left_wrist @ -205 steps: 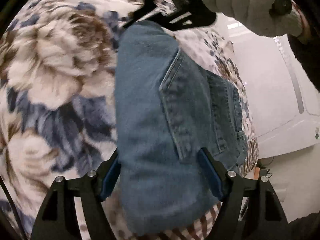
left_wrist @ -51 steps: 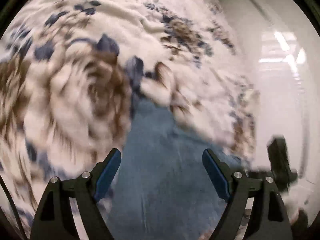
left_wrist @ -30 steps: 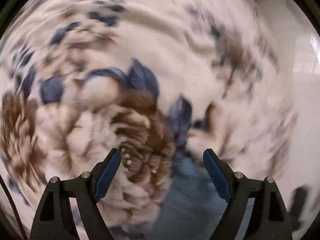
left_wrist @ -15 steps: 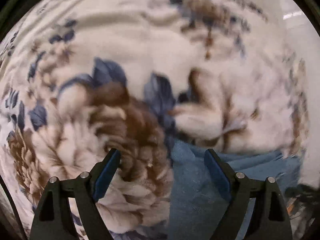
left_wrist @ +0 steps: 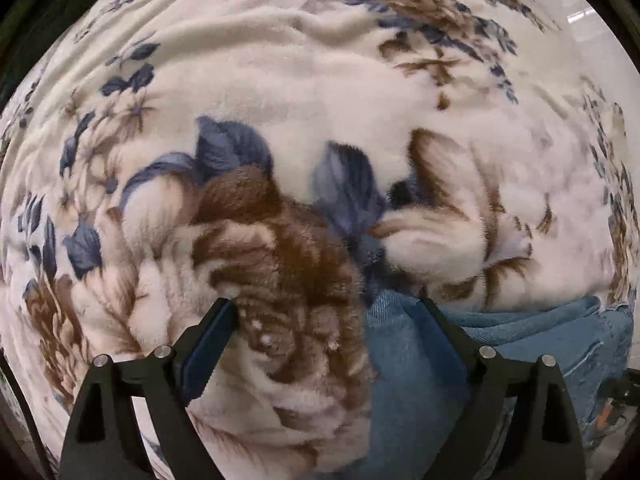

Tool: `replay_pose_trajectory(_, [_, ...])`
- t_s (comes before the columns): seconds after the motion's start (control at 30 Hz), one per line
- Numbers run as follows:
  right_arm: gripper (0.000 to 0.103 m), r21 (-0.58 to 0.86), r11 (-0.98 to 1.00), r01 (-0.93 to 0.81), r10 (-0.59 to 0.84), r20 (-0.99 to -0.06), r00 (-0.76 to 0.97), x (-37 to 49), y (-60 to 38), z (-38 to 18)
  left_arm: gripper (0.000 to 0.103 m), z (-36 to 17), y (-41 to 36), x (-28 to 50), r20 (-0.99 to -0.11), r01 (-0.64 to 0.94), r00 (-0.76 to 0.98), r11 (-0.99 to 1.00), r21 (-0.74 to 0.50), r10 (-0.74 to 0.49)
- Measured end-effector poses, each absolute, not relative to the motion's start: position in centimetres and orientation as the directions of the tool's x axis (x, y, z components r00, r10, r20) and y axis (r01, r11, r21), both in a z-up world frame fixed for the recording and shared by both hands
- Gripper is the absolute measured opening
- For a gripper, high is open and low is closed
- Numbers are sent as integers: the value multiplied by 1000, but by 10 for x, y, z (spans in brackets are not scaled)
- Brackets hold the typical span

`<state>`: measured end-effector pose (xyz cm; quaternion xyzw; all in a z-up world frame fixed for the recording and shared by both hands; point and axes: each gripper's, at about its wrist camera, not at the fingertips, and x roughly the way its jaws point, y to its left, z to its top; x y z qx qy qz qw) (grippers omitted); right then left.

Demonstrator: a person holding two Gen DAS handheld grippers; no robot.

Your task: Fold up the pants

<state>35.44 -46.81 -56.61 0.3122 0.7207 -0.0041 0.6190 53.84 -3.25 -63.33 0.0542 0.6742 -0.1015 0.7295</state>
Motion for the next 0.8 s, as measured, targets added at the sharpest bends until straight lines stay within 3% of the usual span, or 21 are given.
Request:
replay_pose_trajectory(0.1, [70,411,788,458,467,-884,-10,354,-475,-559,92,-611,-18,536,-980,163,97,974,-155,-172])
replay_pose_trajectory(0.17, [71,472,763,441,512,-858,32,353,-478,-553,92,-583,6,524,-931,88,173,946,-311,-322])
replay_pose_trajectory(0.23, [85,541,740,400,564,-823,69,352,-479,-550,93,-571,23,508,-859,30,197,879,-476,-472])
replay_pose_trajectory(0.3, [86,624,704,340,641,-764,73,351,-475,-559,94,-577,29,488,-804,-7,140,812,-584,-578])
replay_pose_trajectory(0.37, [88,689,644,332,721,-692,36,349,-469,-582,94,-594,19,470,-811,-6,65,813,-582,-581])
replay_pose_trajectory(0.47, [91,710,622,329,755,-656,-12,347,-460,-616,94,-624,-3,455,-832,15,-48,833,-554,-553])
replay_pose_trajectory(0.53, [100,743,585,324,786,-618,-2,349,-459,-622,94,-627,-10,437,-819,23,-85,820,-571,-568])
replay_pose_trajectory(0.67, [100,831,464,307,871,-491,11,350,-459,-618,94,-640,-18,426,-810,38,-133,814,-580,-571])
replay_pose_trajectory(0.8, [89,769,556,315,820,-570,-56,348,-460,-632,94,-649,-33,430,-808,61,-156,811,-582,-568])
